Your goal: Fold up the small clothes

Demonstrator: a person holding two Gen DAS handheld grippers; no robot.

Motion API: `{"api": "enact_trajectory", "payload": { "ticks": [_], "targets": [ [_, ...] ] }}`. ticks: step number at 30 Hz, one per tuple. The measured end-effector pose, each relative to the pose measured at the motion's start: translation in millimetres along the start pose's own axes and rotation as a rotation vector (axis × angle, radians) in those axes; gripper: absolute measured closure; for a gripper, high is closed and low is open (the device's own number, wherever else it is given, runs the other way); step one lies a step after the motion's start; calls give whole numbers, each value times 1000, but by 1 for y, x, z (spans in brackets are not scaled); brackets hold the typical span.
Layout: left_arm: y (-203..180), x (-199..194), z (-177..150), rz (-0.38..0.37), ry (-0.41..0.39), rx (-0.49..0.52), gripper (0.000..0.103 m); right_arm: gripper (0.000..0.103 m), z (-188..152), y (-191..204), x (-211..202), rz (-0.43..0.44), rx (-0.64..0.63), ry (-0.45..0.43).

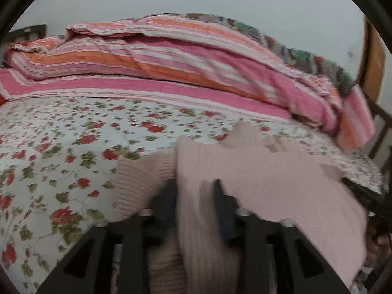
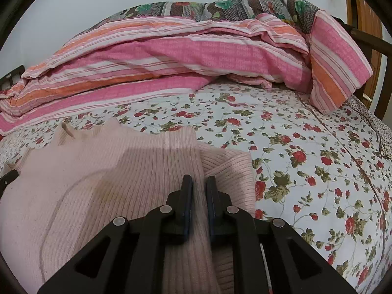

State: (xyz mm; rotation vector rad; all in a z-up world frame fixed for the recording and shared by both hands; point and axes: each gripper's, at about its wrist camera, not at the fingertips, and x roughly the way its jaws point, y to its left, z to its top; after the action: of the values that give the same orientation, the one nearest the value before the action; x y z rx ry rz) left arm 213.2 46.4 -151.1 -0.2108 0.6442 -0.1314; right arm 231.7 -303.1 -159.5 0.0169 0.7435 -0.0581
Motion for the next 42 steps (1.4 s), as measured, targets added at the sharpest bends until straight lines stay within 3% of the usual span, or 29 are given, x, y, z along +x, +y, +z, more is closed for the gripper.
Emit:
{"api": "enact_trajectory", "payload": {
  "ticks": [3,6,8,10,14,17,18,21,27,30,38,42],
  "targets": [
    [1,-9,1,-47,-6,3,46,87,8,-2,0,26,4,48],
    [12,-27,2,-43,-32,-28,46,76,23,3,-17,38,16,102],
    [30,-40,5,-34,-63,-87,45,72,29,17,-36,91,21,70],
    [54,-46,14,25,-59,-144,43,58,33,45,-53,147,-44,43],
    [106,-38,19,124,16,-227,43,57,31,103,-56,231,-135,62],
    [131,-24,7,154,53,-253,44,58,21,136,-35,190,-171,98],
    [134,-22,2,147,33,-243,44,61,19,144,-21,157,-184,137],
    [128,-20,2,158,17,-198,38,65,19,151,9,105,-174,196],
    [127,-13,7,177,32,-180,38,64,37,153,44,59,-133,257],
    [131,-15,8,153,26,-201,38,63,39,157,53,42,-119,238],
    [133,-14,8,142,24,-212,38,63,41,152,52,68,-113,237],
    [132,-13,8,150,37,-199,38,63,34,154,33,77,-138,238]
  ]
}}
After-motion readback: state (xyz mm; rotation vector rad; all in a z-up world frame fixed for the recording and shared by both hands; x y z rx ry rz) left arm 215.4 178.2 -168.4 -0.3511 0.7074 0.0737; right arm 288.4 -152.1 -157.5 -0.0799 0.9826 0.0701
